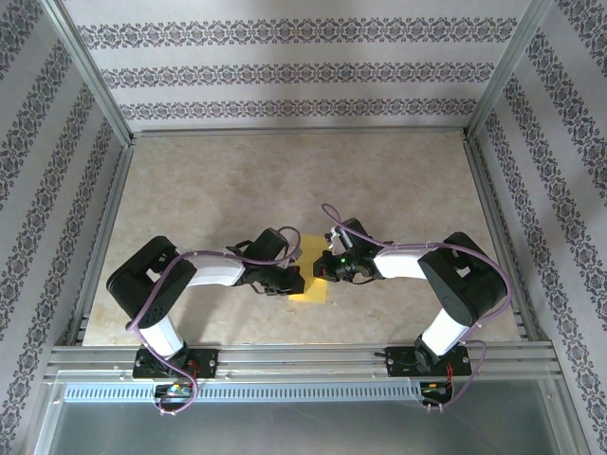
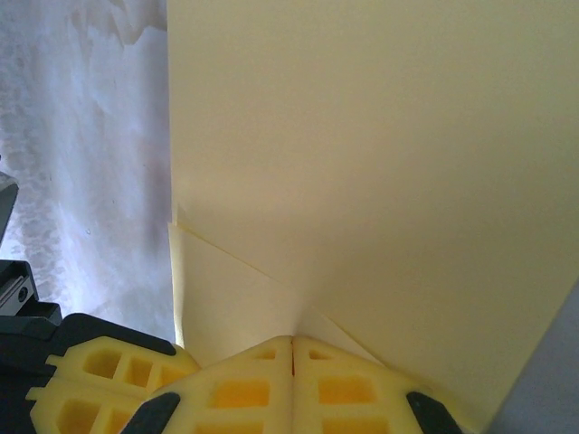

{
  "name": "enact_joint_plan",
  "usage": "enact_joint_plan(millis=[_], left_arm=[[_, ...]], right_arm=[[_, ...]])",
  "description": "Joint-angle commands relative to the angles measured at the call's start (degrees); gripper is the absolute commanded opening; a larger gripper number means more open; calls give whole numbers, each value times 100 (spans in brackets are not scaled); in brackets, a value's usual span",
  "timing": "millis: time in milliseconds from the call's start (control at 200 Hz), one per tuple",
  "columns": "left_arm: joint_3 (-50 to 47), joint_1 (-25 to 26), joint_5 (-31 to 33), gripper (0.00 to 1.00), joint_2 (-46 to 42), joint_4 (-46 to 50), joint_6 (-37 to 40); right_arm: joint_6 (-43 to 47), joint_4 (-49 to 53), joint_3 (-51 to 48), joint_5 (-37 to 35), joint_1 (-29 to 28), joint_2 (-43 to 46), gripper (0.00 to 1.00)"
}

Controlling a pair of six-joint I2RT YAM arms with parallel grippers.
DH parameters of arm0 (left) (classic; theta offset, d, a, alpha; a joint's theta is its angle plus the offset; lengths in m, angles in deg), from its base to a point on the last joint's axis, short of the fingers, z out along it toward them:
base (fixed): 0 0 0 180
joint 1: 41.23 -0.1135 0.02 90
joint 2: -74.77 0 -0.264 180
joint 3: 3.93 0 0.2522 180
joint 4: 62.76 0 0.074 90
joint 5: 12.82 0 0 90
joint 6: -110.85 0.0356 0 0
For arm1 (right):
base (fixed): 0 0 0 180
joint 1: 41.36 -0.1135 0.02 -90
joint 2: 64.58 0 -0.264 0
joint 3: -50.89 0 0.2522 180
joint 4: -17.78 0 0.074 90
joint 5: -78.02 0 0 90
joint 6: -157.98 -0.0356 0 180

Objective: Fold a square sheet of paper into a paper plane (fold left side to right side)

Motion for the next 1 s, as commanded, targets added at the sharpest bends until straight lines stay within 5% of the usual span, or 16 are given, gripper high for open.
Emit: enact_joint_plan(millis=[0,999], left_arm=[[-363,-58,221,4,-75,528,-158],[-1612,-629,-256,5,-1075,-364,-677]], right_arm=[[193,448,-109,-400,74,-210,0],[259,631,199,-274,144,45,0]])
